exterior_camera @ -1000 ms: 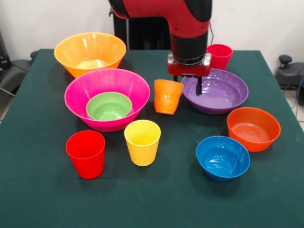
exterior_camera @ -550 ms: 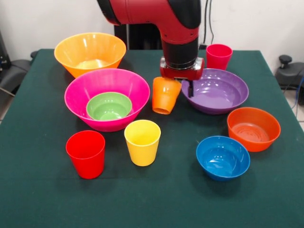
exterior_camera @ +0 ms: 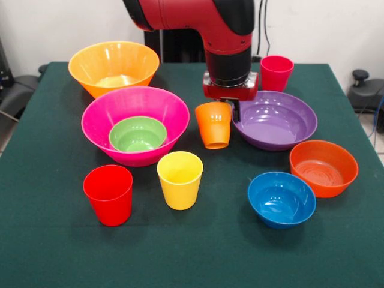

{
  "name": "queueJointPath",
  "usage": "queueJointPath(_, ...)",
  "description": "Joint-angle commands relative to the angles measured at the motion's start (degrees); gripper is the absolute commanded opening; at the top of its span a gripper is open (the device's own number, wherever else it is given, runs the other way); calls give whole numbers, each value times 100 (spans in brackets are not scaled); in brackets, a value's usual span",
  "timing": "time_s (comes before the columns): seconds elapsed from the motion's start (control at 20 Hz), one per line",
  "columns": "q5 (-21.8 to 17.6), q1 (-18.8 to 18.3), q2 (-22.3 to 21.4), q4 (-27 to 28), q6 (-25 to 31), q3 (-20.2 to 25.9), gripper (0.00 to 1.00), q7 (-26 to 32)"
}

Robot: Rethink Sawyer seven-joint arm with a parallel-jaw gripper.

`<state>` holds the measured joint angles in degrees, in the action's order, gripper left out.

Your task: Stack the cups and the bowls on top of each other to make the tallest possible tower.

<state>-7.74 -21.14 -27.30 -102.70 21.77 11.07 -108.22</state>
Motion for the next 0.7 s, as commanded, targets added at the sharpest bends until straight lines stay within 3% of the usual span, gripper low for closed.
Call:
queueJointPath(0.05, -199, 137, 99, 414, -702, 261, 0, -436)
queueJointPath(0.5, 51, 414, -440, 130, -97, -5, 0, -734)
queueJointPath(0.7, 97, 392, -480, 72, -70, 39, 0, -712)
